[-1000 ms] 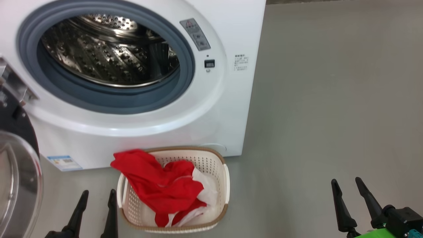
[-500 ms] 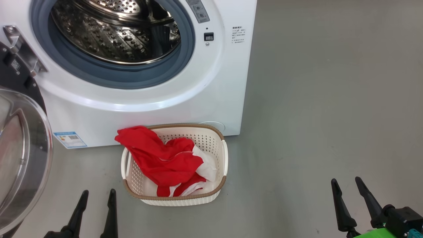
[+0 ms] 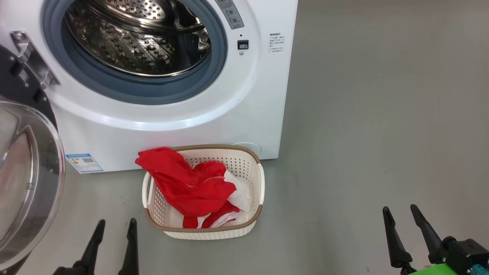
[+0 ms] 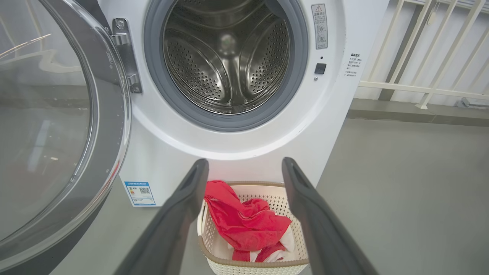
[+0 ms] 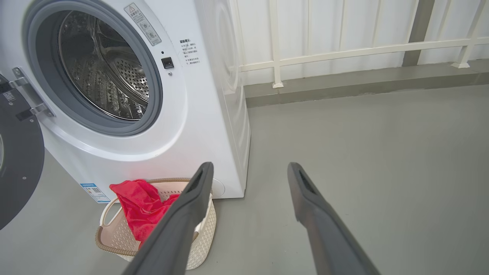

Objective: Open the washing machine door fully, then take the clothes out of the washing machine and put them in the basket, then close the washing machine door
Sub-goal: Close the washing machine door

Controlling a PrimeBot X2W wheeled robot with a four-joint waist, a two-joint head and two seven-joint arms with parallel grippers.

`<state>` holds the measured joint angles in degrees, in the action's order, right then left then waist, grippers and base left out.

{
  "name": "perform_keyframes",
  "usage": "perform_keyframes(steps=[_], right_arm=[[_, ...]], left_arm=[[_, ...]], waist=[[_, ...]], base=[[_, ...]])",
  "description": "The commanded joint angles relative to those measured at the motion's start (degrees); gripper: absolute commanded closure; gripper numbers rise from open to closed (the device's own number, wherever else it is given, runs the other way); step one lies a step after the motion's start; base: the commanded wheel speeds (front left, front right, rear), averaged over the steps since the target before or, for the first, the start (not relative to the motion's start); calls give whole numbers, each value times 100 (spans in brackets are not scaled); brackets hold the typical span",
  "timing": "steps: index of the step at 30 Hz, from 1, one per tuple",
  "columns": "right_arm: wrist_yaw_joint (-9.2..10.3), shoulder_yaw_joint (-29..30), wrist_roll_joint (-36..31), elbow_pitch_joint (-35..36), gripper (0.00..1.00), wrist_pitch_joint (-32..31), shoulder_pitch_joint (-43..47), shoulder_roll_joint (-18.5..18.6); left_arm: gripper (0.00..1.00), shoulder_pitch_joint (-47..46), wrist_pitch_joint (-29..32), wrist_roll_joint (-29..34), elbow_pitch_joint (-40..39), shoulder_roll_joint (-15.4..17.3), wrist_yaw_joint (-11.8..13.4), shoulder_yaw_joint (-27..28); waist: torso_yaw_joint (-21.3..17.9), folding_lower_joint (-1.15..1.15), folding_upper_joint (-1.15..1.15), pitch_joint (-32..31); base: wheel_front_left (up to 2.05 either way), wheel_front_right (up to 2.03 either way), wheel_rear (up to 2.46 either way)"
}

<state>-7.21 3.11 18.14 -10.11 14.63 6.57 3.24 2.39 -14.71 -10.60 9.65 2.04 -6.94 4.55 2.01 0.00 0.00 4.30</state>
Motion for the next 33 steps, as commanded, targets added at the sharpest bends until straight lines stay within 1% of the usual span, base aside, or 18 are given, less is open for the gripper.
perform_keyframes(steps=[1,6,12,17,29,33], right_arm=[[-28,-132,31,137,0,37,-119,85],[-28,-148,22,130,0,37,-75,116],[-28,-208,25,119,0,37,-39,141],[-28,-301,44,84,0,37,-28,188],[-28,-548,79,0,0,37,30,329],[-28,-728,73,-3,0,37,-7,363]], left_arm=[[0,-149,-29,-22,-144,84,12,157],[0,-148,-29,-100,-108,84,83,68],[0,-67,-29,-207,-88,84,195,18],[0,15,-29,-330,-121,84,319,-38],[0,286,-29,-590,-137,84,556,-167],[0,372,-29,-735,-193,84,646,-158]], waist=[[17,0,0,-4],[174,0,0,-49],[459,0,0,-98],[916,0,0,-137],[2249,0,0,-301],[2563,0,0,-293]], base=[[0,0,0],[0,0,0],[0,0,0],[0,0,0],[0,0,0],[0,0,0]])
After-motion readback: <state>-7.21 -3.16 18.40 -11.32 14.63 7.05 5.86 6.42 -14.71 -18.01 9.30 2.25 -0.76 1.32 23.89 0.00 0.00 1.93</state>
